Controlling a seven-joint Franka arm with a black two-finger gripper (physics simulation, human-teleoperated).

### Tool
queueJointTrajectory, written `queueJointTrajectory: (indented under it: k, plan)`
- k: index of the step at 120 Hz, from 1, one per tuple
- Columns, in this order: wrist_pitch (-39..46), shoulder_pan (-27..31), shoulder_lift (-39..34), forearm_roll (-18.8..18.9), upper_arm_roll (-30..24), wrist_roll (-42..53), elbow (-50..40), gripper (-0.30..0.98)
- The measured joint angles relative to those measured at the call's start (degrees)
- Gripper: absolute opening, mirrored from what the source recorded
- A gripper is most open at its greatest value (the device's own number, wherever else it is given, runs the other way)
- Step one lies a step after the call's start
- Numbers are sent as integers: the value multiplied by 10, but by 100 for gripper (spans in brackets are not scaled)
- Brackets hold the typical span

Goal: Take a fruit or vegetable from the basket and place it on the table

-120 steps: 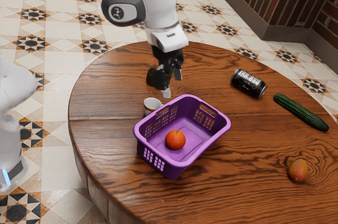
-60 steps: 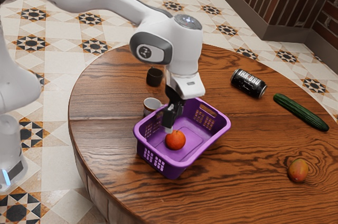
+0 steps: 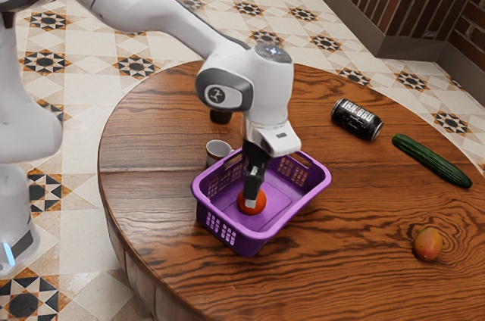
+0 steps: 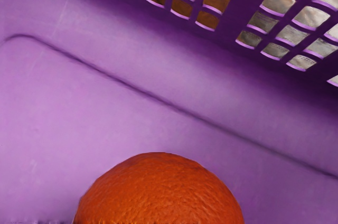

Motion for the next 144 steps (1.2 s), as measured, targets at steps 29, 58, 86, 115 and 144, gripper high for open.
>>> queueJointTrajectory:
  k: [29,58,86,115,144]
  plan:
    - [64,-83,-29,1,105,-26,-29,66]
    - [105,-101,-35,25,142,-36,-32,68]
    - [36,-141,-35,66,183,-49,46,26]
    - [-216,-268,-51,140,253,-68,282,33]
    - [-232,-294,-109,212,406,-71,363,32]
